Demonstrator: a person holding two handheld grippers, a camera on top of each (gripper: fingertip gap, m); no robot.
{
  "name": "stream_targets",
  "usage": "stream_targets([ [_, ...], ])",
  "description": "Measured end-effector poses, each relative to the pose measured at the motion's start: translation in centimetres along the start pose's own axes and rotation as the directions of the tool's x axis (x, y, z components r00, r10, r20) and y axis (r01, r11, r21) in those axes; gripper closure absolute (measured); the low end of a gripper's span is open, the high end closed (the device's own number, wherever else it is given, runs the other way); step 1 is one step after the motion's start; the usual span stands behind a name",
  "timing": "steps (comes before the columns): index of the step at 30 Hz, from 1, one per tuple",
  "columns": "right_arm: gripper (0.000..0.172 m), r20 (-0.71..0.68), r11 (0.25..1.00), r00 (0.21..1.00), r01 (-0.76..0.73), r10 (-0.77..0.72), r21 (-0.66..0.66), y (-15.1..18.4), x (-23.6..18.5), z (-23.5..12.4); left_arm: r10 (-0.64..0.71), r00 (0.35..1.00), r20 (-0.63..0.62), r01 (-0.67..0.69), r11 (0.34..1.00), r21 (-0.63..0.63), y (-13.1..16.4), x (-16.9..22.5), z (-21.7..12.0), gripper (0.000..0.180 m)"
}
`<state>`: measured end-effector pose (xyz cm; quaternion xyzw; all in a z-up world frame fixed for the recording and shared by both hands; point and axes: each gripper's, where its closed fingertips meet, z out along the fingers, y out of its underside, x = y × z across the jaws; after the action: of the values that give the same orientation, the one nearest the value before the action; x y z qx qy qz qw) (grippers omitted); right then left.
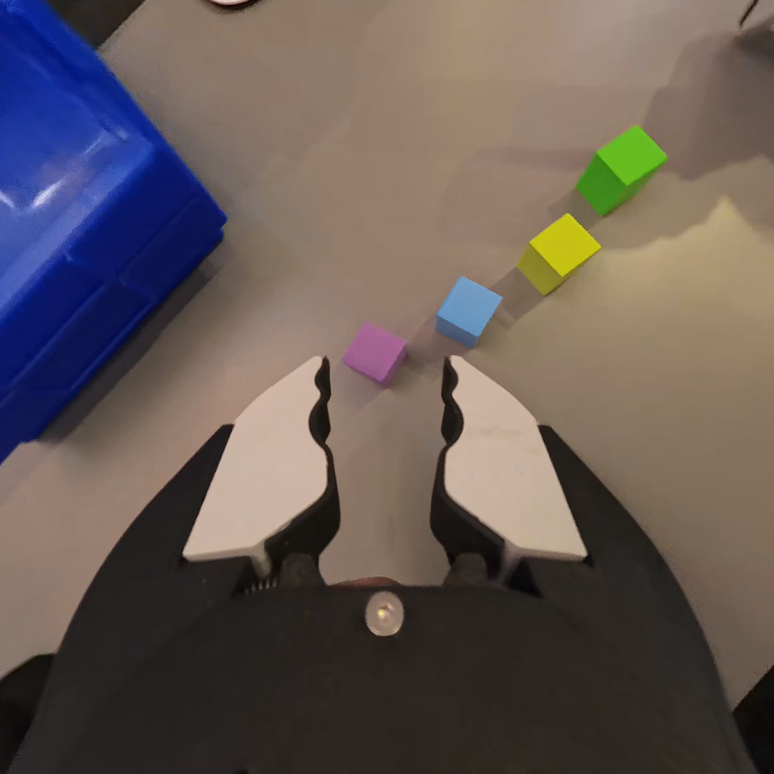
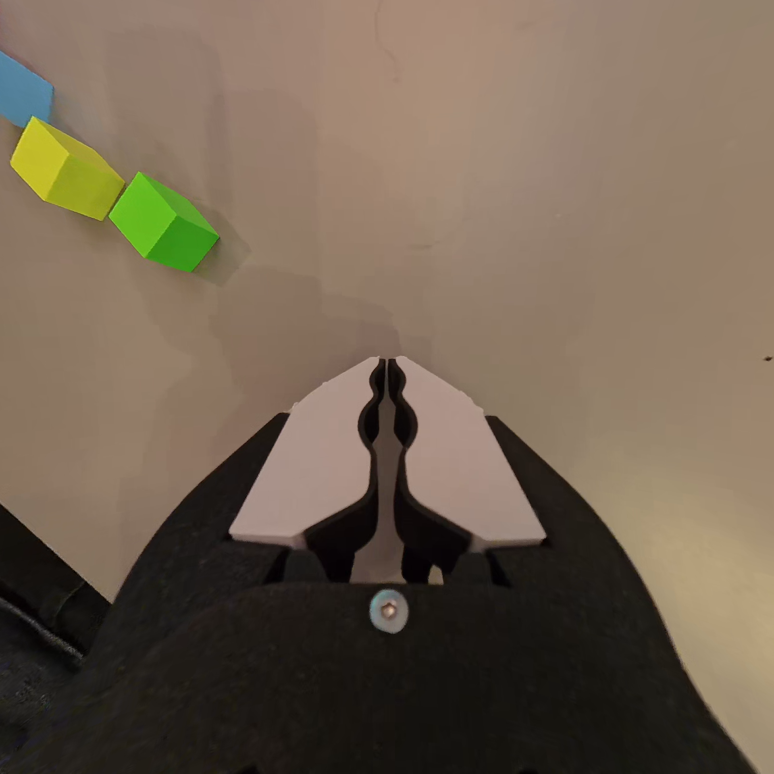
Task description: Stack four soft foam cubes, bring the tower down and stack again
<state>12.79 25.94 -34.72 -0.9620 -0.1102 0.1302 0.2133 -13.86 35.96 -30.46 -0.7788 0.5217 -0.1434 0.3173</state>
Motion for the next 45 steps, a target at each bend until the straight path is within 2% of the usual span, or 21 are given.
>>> stream_targets([
  [6, 0.17, 0.017, 0.999, 0.999, 0.035, -0.035, 0.018, -0.2, 0.0, 0.4, 0.169, 0.986, -0.009, -0.169, 0.979, -0.113, -0.3, -0.3, 1.7, 0.128],
  [12, 0.17, 0.021, 0.999, 0.999, 0.038, -0.039, 0.034, -0.4, 0.3, 0.5, 0.223, 0.973, -0.053, -0.229, 0.955, -0.186, 0.2, -0.7, 2.4, 0.127],
  [20, 0.168, 0.042, 0.997, 0.997, 0.058, -0.06, 0.054, -0.7, 0.0, 0.7, 0.222, 0.971, -0.084, -0.235, 0.949, -0.211, 1.5, -0.7, 3.3, 0.131],
  [26, 0.166, 0.054, 0.995, 0.996, 0.073, -0.076, 0.062, -0.8, -0.3, 0.8, 0.23, 0.969, -0.087, -0.244, 0.949, -0.199, 1.3, -0.5, 4.0, 0.148],
  [28, 0.165, 0.058, 0.995, 0.995, 0.073, -0.076, 0.064, -0.8, -0.3, 0.8, 0.233, 0.97, -0.073, -0.243, 0.951, -0.191, 1.0, -0.7, 4.1, 0.149],
  [32, 0.164, 0.066, 0.995, 0.994, 0.078, -0.082, 0.063, -0.8, -0.3, 0.8, 0.225, 0.973, -0.049, -0.23, 0.964, -0.13, -1.4, -0.9, 2.7, 0.15],
  [37, 0.165, 0.074, 0.995, 0.994, 0.074, -0.078, 0.063, -0.7, 0.0, 0.7, 0.236, 0.967, -0.096, -0.235, 0.972, 0.025, -8.9, 2.5, 2.1, 0.15],
  [41, 0.164, 0.064, 0.996, 0.996, 0.064, -0.068, 0.064, -0.6, 0.7, 0.4, 0.3, 0.939, -0.17, -0.299, 0.954, 0.032, -13.3, 7.0, 5.4, 0.15],
  [45, 0.164, 0.064, 0.996, 0.997, 0.045, -0.049, 0.072, -0.4, 1.6, 0.1, 0.389, 0.897, -0.211, -0.404, 0.914, -0.032, -14.8, 10.9, 9.6, 0.15],
])
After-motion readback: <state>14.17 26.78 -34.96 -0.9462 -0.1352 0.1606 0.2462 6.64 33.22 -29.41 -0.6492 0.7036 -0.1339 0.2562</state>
